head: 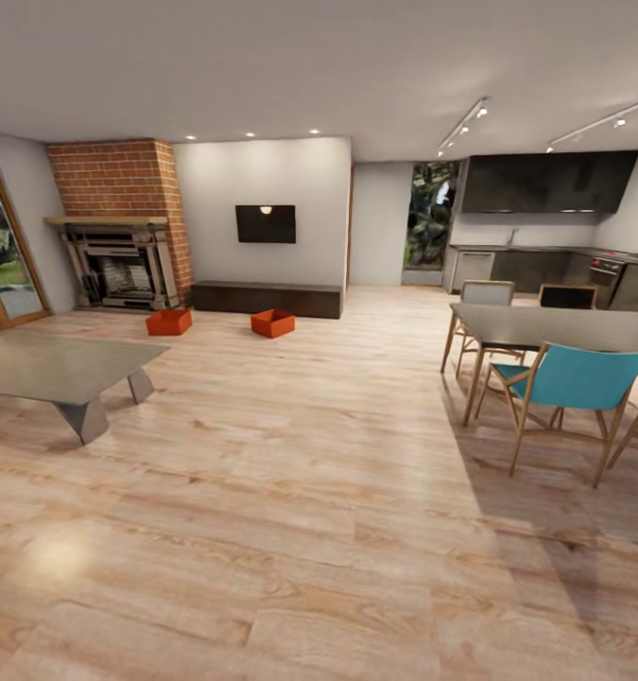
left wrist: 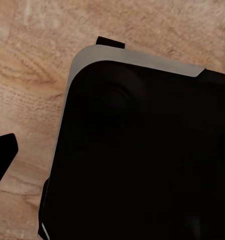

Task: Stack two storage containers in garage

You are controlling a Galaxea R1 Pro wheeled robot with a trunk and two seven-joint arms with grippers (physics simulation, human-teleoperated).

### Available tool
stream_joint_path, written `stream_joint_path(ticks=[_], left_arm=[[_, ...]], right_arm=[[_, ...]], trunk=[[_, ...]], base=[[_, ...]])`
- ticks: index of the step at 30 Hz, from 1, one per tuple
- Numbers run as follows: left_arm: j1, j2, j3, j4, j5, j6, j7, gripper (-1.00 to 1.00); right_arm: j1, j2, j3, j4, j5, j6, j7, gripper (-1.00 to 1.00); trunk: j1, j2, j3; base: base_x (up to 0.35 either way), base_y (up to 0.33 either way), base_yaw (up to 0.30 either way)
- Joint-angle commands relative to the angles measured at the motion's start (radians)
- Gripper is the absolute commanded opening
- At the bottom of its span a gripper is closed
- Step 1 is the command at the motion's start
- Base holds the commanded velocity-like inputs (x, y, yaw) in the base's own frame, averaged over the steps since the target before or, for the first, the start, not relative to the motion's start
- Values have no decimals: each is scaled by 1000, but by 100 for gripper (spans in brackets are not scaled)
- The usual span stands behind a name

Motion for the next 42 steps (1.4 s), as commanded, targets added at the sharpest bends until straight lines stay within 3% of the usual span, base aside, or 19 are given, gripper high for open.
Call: stream_joint_path(ticks=[1,42], left_arm=[[0,0,1,-1,4,-1,1,100],[0,1,-1,-1,-5,1,1,100]], right_arm=[[-1,0,5,3,10,-3,-7,100],[-1,0,5,3,10,-3,-7,100]], trunk=[[1,0,-1],[1,0,-1]], base=[[322,0,0],[322,0,0]])
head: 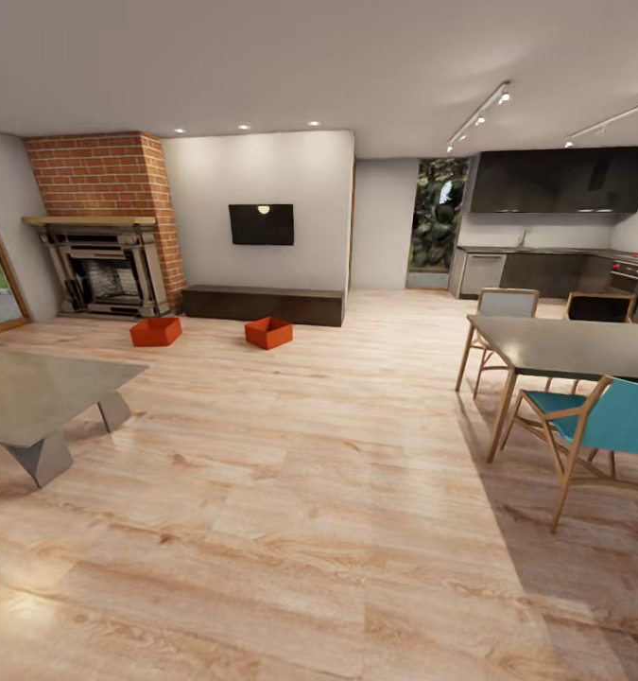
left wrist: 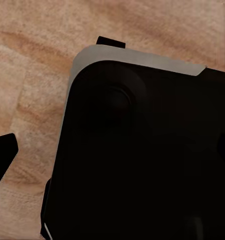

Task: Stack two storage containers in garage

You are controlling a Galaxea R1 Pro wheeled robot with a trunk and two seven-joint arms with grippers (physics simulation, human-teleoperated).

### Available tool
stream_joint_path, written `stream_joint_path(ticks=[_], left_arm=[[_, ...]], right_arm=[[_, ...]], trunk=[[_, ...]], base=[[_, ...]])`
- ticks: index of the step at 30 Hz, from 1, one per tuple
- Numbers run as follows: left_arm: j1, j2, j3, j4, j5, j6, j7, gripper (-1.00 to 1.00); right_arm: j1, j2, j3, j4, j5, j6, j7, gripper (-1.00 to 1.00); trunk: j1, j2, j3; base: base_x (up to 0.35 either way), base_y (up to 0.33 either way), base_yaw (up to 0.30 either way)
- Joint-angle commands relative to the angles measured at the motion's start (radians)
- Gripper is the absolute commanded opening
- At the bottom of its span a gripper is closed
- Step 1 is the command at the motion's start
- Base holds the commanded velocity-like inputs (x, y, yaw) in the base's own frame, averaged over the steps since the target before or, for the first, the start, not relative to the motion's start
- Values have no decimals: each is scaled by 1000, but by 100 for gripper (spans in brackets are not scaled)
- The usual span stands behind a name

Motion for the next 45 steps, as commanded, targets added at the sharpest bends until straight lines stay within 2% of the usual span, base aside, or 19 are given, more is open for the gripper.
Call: stream_joint_path(ticks=[1,40,45], left_arm=[[0,0,1,-1,4,-2,1,100],[0,-2,9,-1,13,-15,1,100],[0,-2,9,-1,13,-16,1,100]], right_arm=[[-1,0,5,3,11,-3,-6,100],[-1,0,5,3,11,-4,-7,100],[-1,10,-4,2,-1,-1,-8,100]], trunk=[[1,0,-1],[1,0,-1],[1,0,-1]], base=[[322,0,0],[322,0,0],[322,0,0]])
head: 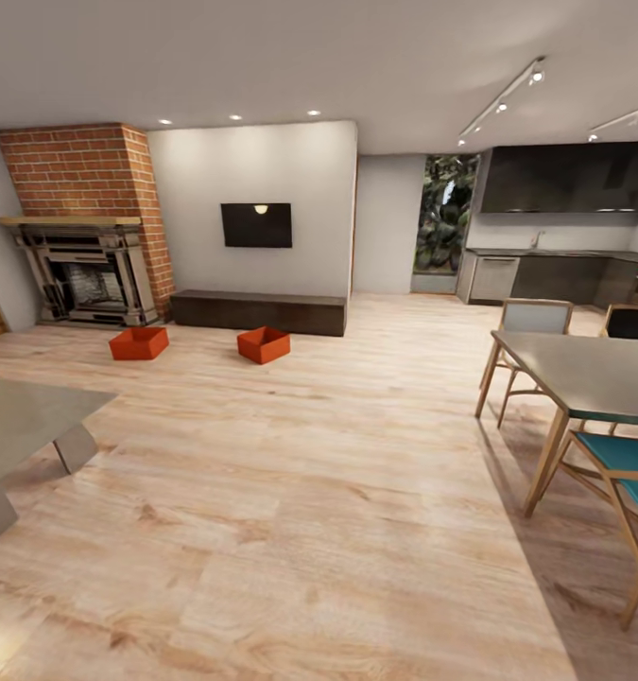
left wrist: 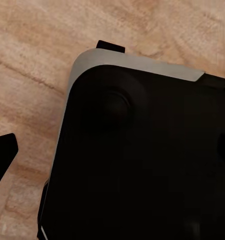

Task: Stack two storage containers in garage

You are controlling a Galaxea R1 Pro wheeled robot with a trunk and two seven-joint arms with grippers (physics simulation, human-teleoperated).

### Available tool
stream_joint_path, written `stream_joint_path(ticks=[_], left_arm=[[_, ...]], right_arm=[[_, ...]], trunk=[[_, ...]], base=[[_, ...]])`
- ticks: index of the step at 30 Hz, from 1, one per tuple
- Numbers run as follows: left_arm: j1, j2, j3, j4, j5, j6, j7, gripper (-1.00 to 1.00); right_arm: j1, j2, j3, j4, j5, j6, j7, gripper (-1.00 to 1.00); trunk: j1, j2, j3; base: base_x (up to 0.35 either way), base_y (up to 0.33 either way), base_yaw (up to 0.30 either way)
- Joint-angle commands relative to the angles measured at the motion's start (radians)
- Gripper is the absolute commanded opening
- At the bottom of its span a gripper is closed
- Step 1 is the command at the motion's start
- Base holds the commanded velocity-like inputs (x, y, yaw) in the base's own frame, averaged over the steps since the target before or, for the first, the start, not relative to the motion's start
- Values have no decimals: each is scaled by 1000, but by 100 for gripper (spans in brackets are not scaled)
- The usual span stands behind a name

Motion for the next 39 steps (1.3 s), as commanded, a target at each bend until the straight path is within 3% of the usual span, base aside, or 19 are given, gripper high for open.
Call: stream_joint_path(ticks=[1,30,39], left_arm=[[0,0,2,-1,4,-1,1,100],[0,-1,-5,-1,4,11,1,100],[0,0,-7,-1,3,13,1,100]], right_arm=[[-1,1,6,3,10,-3,-7,100],[-1,6,9,3,10,-6,-6,100],[-1,8,8,3,10,-6,-6,100]], trunk=[[1,0,-1],[1,0,-1],[1,0,-3]], base=[[322,0,0],[322,0,0],[322,0,-188]])
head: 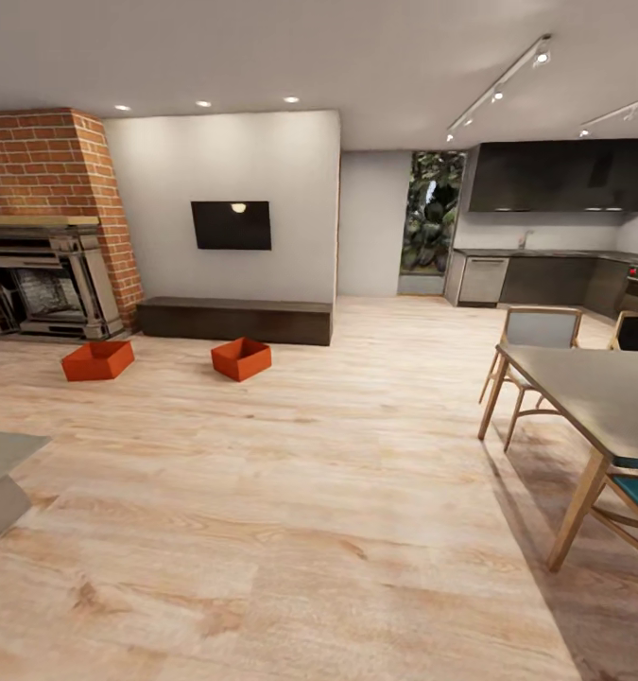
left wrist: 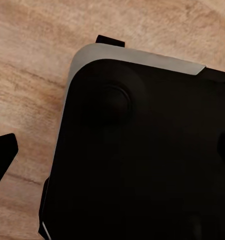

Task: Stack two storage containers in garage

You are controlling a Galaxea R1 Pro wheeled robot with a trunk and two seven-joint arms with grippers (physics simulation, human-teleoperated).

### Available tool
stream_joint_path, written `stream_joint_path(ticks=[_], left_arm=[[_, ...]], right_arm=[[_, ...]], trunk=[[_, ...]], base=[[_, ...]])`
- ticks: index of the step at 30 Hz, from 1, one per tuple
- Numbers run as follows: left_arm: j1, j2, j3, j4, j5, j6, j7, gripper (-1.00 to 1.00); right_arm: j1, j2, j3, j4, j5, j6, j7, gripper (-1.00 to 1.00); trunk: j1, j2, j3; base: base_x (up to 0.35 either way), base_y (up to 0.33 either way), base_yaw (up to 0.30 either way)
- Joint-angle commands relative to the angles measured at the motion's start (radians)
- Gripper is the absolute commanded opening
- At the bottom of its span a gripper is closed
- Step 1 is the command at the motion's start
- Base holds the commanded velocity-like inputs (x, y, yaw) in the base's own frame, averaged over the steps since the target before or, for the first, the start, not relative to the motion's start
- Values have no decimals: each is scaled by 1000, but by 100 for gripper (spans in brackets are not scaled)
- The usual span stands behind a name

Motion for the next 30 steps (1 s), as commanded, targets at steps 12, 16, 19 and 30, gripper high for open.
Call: stream_joint_path(ticks=[12,16,19,30], left_arm=[[0,-1,0,-1,3,-2,1,100],[0,0,0,-1,2,-2,1,100],[0,0,0,-1,2,-3,1,100],[0,0,1,-1,3,-2,1,100]], right_arm=[[-1,-1,6,2,11,-3,-8,100],[-1,-1,6,2,12,-3,-9,100],[-1,-1,9,2,13,-2,-13,100],[-1,-1,7,3,13,-1,-18,100]], trunk=[[1,0,-4],[1,0,-4],[1,0,-4],[1,0,-4]], base=[[322,0,-170],[322,0,-15],[322,0,-3],[322,0,0]])
